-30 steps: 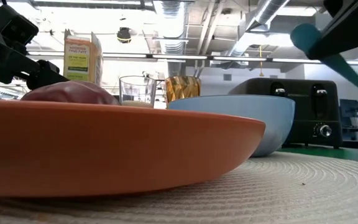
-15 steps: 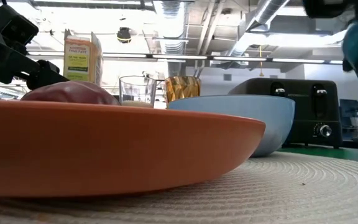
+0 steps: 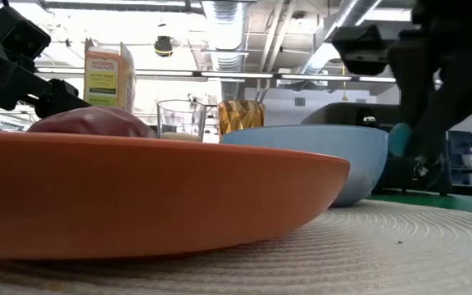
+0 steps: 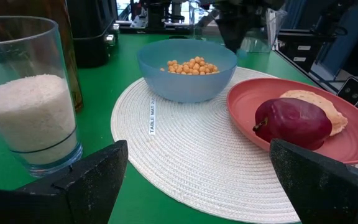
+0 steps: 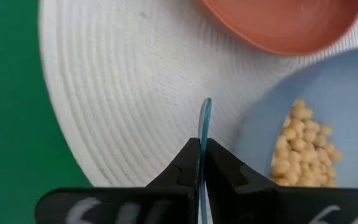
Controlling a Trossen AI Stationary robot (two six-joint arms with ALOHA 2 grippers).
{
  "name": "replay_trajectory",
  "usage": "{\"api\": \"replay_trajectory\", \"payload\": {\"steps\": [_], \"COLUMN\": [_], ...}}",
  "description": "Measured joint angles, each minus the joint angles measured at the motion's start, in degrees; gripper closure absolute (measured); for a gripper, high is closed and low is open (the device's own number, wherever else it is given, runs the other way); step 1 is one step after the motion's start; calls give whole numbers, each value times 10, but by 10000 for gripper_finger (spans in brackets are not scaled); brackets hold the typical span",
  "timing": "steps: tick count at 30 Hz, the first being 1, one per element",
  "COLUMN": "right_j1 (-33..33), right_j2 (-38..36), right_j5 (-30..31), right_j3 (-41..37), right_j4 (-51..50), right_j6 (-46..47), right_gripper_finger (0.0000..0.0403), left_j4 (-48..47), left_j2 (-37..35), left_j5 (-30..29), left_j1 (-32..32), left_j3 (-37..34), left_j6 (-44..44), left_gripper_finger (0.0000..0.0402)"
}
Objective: Arrange a breakfast setting
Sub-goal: Put the blue spoon to the right of the blue bowl on the white placemat
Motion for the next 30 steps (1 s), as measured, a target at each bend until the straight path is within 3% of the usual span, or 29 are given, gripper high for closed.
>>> {"api": "replay_trajectory", "payload": {"steps": [16,30], "right_j1": [-33,-32], "right_j2": [0,0], "right_j5": [-72,-70], "right_j3": [0,0], "right_j4": [30,20], "right_j6": [-26,28], "right_gripper_finger": [347,346], "left_j4": [0,0], "left_j2": [0,0], "left_j5": [0,0], "left_j1": [0,0], "left_j3": [0,0], "left_j6": [0,0], "left_gripper_finger": [23,23]}}
